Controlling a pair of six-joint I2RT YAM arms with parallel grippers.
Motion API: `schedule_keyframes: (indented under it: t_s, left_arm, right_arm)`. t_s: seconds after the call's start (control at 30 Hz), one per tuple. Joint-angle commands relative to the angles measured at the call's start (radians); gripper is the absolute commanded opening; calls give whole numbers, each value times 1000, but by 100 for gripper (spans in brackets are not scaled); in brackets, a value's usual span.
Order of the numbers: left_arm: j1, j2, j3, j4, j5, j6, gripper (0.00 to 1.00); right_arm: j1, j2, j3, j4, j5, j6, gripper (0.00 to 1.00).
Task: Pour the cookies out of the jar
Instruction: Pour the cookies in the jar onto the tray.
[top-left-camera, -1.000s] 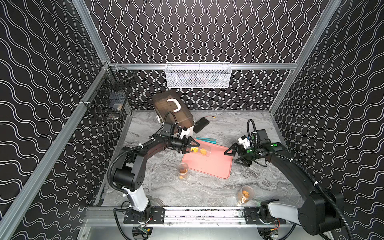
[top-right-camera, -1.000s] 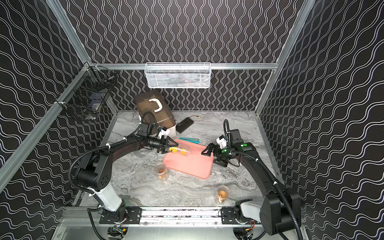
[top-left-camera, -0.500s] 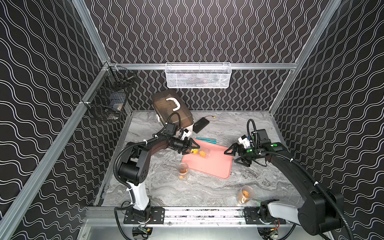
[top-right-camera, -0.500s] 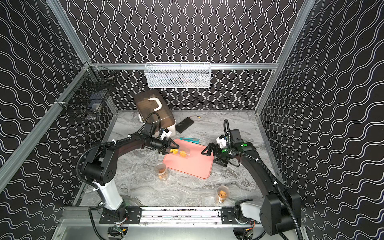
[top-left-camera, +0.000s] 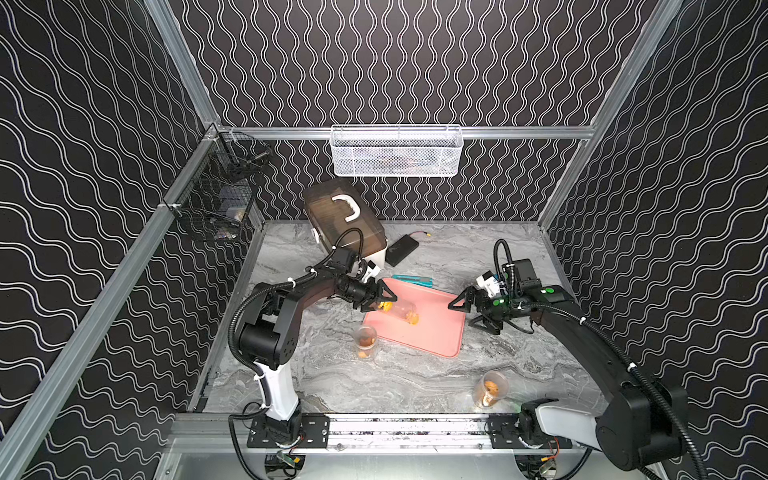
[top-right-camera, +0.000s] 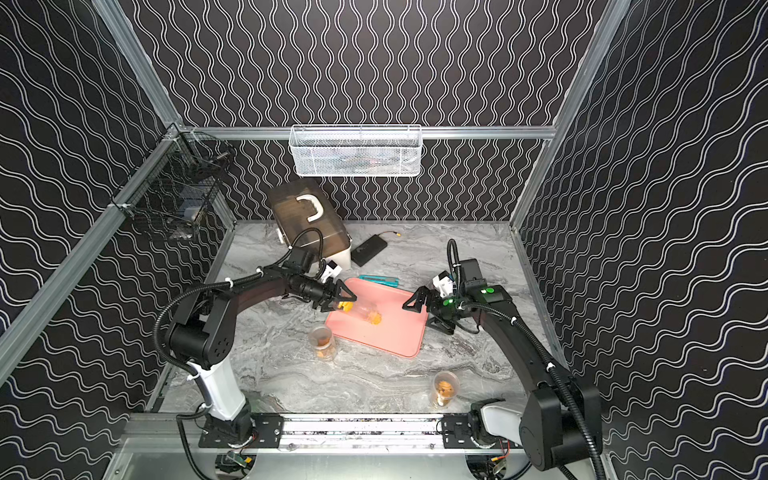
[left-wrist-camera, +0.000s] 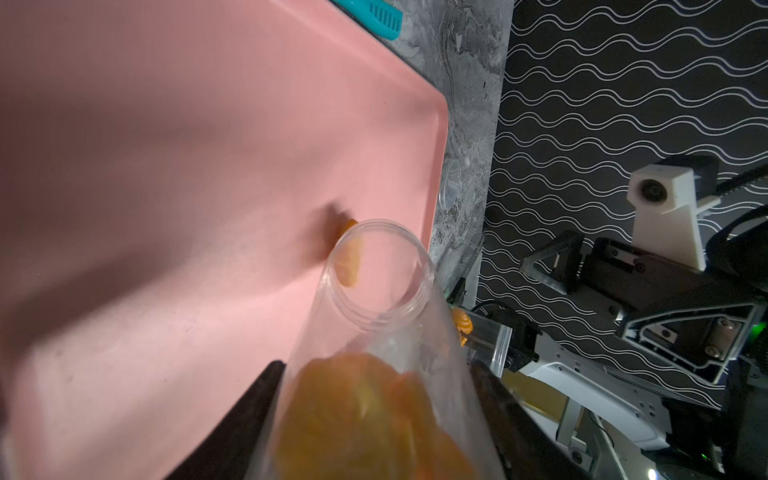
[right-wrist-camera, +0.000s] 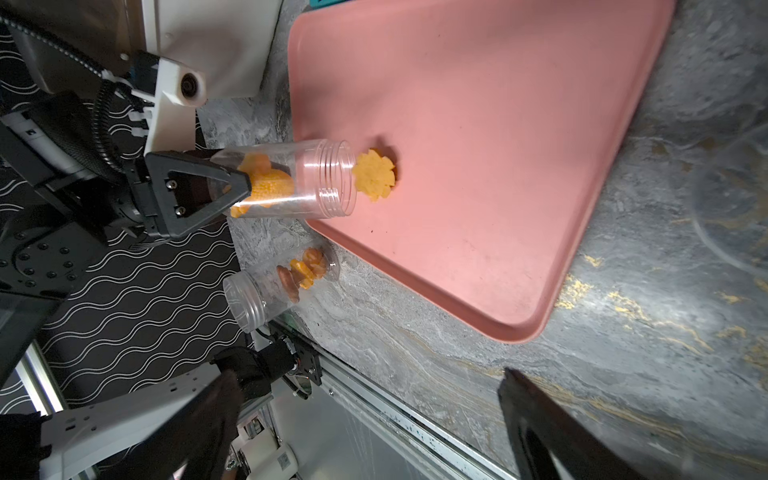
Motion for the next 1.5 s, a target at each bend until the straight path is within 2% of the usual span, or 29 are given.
schedule_keyframes:
  t_s: [0.0, 0.8, 0.93, 1.03, 1.07, 1.13, 1.17, 1.23, 1.33, 1.37, 1.43, 1.47]
  left_arm:
    - [3, -4, 11, -25, -7, 13, 46]
    - [3, -13, 20, -40, -26, 18, 45]
    - [2, -11, 0, 27, 26, -38, 45]
    - [-3, -27, 23, -50, -65, 19, 44]
    - [-2, -34, 20, -49, -56, 11, 44]
    - [3, -37, -16, 61, 29, -70, 44]
    - [4, -43, -24, 82, 14, -89, 43]
    - [-5, -65, 3, 8, -76, -35, 42]
    - [1, -67, -47, 157, 25, -147, 41]
    - [-2, -67, -40, 142, 0, -142, 41]
    - [-14, -77, 5, 15, -91, -42, 41]
    - [-14, -79, 0, 25, -76, -53, 41]
  right_arm:
    - [5, 1, 5, 18, -5, 1, 100]
    - [8, 4, 5, 12, -5, -6, 100]
    - [8, 1, 8, 10, -6, -9, 100]
    - [8, -2, 12, 2, -5, -11, 100]
    - [7, -4, 12, 1, -5, -11, 100]
    - [8, -7, 10, 1, -5, -11, 100]
    - [7, -8, 10, 0, -5, -11, 100]
    - [7, -10, 10, 0, -6, -10, 100]
    - [7, -20, 9, 0, -5, -10, 100]
    - [8, -20, 9, -3, -4, -11, 100]
    - [8, -20, 12, -8, -2, -13, 100]
    - [7, -20, 14, -9, -2, -12, 100]
